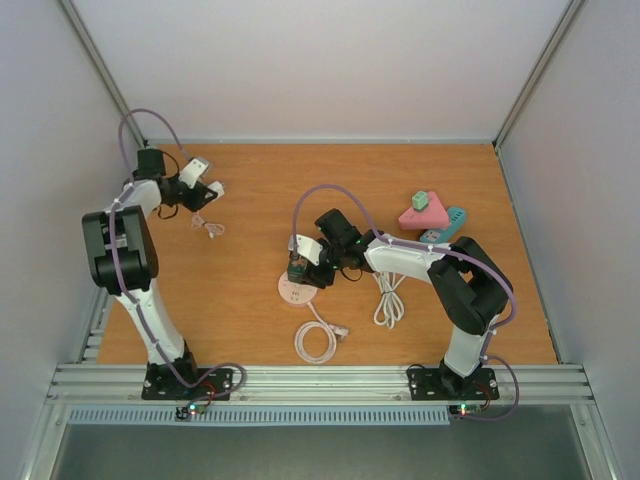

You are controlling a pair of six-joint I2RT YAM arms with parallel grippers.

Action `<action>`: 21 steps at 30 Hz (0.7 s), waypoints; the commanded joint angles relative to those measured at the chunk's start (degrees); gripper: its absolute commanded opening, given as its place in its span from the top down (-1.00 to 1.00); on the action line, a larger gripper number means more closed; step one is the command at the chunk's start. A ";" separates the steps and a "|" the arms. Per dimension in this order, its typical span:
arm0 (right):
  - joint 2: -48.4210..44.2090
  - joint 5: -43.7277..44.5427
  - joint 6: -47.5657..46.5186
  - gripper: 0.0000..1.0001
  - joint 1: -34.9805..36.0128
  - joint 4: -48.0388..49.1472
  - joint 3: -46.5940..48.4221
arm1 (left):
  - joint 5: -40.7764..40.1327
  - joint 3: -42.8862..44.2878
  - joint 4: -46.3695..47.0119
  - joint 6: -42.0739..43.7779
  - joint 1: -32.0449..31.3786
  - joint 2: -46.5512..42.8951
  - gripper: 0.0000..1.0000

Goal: Pull the plug off the socket

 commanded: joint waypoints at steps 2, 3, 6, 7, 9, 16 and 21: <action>2.31 2.12 0.92 0.58 -0.18 -7.27 -0.83 | -0.27 6.01 1.69 -6.46 -2.47 3.85 0.48; 2.31 2.01 0.94 0.58 -0.13 -7.22 -0.81 | -0.43 7.03 1.53 -6.86 -2.85 4.53 0.48; 2.51 1.84 1.01 0.57 -0.11 -7.22 -0.68 | -0.89 10.72 0.67 -8.84 -3.57 7.36 0.48; 2.64 1.74 1.15 0.57 -0.18 -7.22 -0.59 | -1.14 11.79 0.45 -9.45 -3.96 8.30 0.48; 2.83 1.62 1.30 0.57 -0.13 -7.32 -0.47 | -1.28 13.90 0.02 -10.37 -4.32 10.13 0.48; 2.45 1.66 1.69 0.55 -0.12 -7.32 -0.37 | -2.05 22.20 -5.47 -11.26 -5.09 17.77 0.46; 2.27 1.88 2.06 0.52 -0.13 -6.96 -0.46 | -1.79 25.30 -6.77 -12.95 -5.06 20.39 0.36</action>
